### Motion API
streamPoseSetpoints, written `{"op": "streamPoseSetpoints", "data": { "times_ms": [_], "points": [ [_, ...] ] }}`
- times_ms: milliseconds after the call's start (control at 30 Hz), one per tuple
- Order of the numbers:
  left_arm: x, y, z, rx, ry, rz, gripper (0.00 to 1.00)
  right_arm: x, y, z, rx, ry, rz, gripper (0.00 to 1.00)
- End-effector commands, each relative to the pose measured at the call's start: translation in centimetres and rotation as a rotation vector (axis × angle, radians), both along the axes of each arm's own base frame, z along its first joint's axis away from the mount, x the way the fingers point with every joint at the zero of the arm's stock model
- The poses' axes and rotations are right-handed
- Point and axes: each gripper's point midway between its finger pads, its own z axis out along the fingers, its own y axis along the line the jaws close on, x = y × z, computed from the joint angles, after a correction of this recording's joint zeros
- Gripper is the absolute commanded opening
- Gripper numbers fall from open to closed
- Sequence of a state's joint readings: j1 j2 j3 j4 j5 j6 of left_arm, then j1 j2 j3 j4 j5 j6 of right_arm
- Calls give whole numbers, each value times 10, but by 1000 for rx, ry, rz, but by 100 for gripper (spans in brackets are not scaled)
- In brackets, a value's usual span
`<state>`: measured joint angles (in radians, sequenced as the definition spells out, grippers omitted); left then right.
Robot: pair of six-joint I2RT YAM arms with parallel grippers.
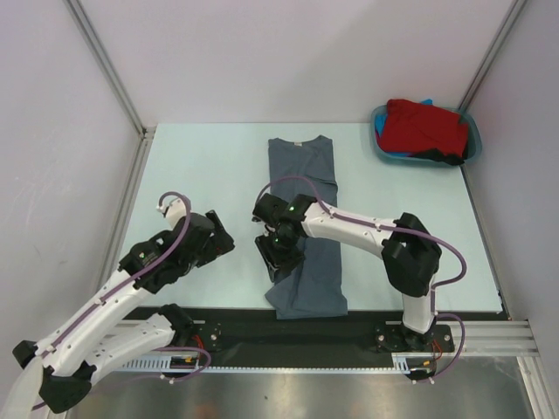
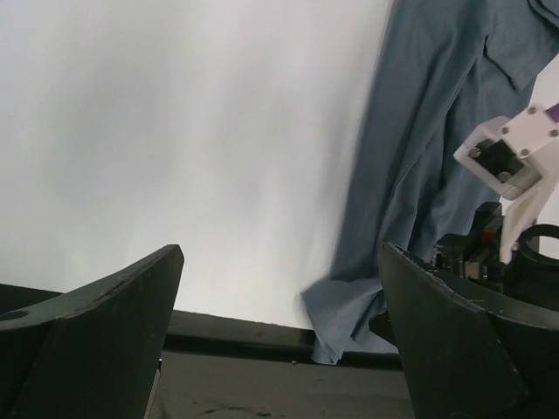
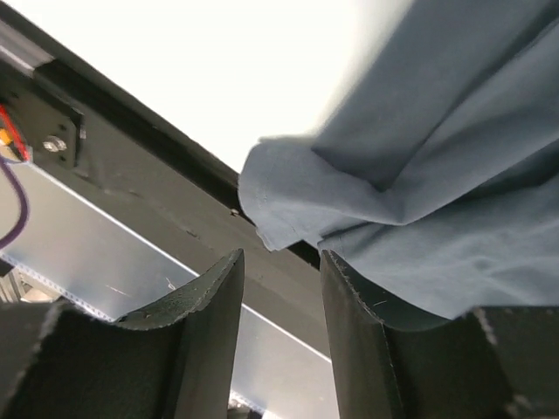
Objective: Fold and stack the t-shirts
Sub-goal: Fold the tshirt
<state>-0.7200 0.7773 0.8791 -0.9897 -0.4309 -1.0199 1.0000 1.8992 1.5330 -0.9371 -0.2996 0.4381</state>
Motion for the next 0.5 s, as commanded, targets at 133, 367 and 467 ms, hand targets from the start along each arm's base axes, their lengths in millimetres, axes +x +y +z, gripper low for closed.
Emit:
{"op": "streamPoseSetpoints", "data": {
  "times_ms": [133, 367, 467],
  "points": [
    [0, 1, 6, -9, -13, 12, 100, 0, -16, -8, -169, 12, -100, 47],
    [3, 7, 29, 20, -28, 36, 100, 26, 29, 12, -114, 63, -486, 46],
    [4, 6, 30, 49, -23, 0, 100, 19, 33, 13, -174, 53, -524, 46]
  ]
}}
